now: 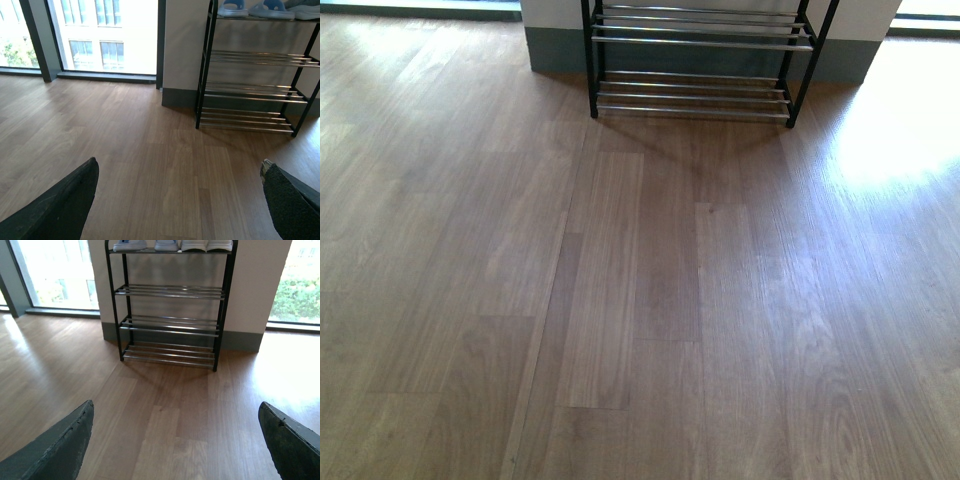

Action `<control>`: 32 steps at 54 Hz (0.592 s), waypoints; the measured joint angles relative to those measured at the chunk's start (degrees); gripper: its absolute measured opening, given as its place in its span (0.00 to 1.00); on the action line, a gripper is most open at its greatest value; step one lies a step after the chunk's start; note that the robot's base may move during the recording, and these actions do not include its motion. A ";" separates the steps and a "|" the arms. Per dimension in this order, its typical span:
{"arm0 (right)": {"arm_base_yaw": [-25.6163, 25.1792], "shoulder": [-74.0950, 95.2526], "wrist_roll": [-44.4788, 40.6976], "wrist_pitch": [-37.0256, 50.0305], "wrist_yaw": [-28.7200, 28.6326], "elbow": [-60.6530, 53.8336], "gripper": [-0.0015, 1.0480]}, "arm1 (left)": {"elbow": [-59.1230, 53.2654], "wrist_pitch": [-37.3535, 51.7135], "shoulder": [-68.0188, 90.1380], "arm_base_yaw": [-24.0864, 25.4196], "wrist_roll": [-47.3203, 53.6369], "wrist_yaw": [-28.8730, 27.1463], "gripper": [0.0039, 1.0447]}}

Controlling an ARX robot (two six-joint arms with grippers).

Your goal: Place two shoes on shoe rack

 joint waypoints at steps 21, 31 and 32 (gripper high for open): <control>0.00 0.00 0.00 0.00 0.00 0.00 0.91 | 0.00 0.00 0.00 0.00 0.00 0.02 0.91; 0.00 0.00 0.00 0.00 0.00 0.00 0.91 | 0.00 0.00 0.00 0.00 0.00 0.02 0.91; 0.00 0.00 0.00 0.00 0.00 0.00 0.91 | 0.00 0.00 0.00 0.00 0.02 0.02 0.91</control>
